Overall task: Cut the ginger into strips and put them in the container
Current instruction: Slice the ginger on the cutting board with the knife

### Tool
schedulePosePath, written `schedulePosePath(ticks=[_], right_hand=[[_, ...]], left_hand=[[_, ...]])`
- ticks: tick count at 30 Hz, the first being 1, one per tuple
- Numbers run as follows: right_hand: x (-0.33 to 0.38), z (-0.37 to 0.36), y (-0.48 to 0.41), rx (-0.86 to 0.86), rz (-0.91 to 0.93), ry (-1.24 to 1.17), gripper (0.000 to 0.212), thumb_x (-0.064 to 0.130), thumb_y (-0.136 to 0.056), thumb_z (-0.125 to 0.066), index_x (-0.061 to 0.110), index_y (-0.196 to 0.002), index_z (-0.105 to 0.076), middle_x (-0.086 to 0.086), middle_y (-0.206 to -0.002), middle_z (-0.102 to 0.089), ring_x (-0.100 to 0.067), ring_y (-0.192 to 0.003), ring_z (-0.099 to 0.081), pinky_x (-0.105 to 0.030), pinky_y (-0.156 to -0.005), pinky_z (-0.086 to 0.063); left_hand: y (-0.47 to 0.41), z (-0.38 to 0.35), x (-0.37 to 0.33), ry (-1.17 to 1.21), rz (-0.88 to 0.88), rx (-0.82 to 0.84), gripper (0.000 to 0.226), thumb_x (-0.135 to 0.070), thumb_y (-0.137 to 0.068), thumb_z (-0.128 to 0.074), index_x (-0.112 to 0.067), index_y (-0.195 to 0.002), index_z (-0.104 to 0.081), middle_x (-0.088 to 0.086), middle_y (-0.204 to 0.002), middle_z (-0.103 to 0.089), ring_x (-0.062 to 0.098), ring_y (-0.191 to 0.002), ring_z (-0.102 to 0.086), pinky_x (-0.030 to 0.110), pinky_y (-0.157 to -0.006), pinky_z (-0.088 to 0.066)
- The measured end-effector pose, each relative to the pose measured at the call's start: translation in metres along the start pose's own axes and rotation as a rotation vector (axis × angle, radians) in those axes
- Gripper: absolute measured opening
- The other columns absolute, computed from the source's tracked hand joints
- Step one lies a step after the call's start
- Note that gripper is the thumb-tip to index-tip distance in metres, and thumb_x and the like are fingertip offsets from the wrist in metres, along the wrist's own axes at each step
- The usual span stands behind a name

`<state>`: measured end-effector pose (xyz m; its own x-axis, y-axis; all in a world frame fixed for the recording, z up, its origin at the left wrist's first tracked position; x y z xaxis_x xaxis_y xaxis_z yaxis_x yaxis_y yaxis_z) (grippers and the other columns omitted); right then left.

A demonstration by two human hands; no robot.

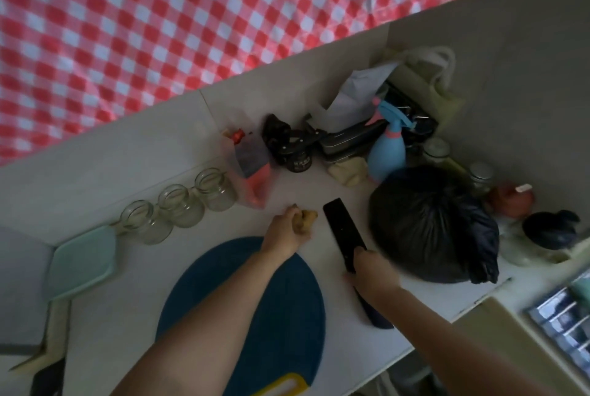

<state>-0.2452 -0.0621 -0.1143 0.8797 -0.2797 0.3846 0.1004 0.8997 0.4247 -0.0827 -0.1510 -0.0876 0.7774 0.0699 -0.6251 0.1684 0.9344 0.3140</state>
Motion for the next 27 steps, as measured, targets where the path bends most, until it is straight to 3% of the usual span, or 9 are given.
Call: schedulePosePath(ticks=[2,9,14,21,27], right_hand=[[0.000,-0.001,-0.001,-0.009,0.008,0.007,0.037,0.030,-0.092,-0.057,0.012,-0.123,-0.049,-0.007,-0.113,-0.061,-0.021,-0.097,-0.062,-0.030,-0.079,-0.052],[0.000,-0.003,-0.003,-0.009,-0.001,0.003,0.036,0.032,-0.093,-0.057,0.013,-0.123,-0.048,-0.007,-0.114,-0.060,-0.021,-0.098,-0.062,-0.030,-0.080,-0.053],[0.002,-0.003,-0.002,-0.011,0.001,0.022,0.036,0.028,-0.094,-0.055,0.010,-0.124,-0.048,-0.010,-0.116,-0.061,-0.023,-0.100,-0.063,-0.033,-0.083,-0.054],[0.007,-0.003,0.004,-0.017,-0.010,0.071,0.037,0.022,-0.097,-0.047,0.008,-0.131,-0.039,-0.014,-0.120,-0.057,-0.028,-0.104,-0.061,-0.035,-0.082,-0.051],[0.005,-0.002,0.013,-0.063,-0.002,0.003,0.041,0.027,-0.092,-0.057,0.010,-0.124,-0.039,-0.012,-0.115,-0.058,-0.026,-0.097,-0.061,-0.035,-0.076,-0.053]], left_hand=[[-0.004,-0.002,0.002,-0.025,-0.010,0.008,0.058,-0.019,-0.083,-0.069,-0.015,-0.135,-0.042,0.006,-0.131,-0.050,0.017,-0.115,-0.050,0.012,-0.083,-0.032],[0.005,0.011,0.004,0.038,-0.031,-0.071,0.048,-0.020,-0.079,-0.069,-0.019,-0.122,-0.047,-0.001,-0.105,-0.050,0.011,-0.093,-0.052,0.017,-0.074,-0.039],[0.053,0.019,0.025,0.087,-0.038,-0.154,0.047,-0.027,-0.075,-0.073,-0.027,-0.114,-0.046,-0.002,-0.108,-0.050,0.008,-0.090,-0.053,0.016,-0.070,-0.041],[0.122,-0.001,0.070,0.171,0.035,-0.225,0.070,-0.034,-0.075,-0.075,-0.041,-0.132,-0.034,-0.006,-0.109,-0.043,0.003,-0.091,-0.052,0.012,-0.075,-0.041],[0.152,-0.016,0.080,0.152,-0.130,-0.200,0.057,-0.032,-0.077,-0.074,-0.038,-0.124,-0.043,-0.020,-0.123,-0.044,-0.002,-0.114,-0.044,0.017,-0.097,-0.042]])
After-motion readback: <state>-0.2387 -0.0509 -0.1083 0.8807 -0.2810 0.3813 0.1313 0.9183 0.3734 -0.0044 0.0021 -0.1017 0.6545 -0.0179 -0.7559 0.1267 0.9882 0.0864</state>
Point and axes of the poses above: each hand's wrist, its own y-axis away from the middle knuckle, its own z-axis out of the back of the hand, x = y × z, the point moved 6 cm from there along -y, towards the middle knuckle
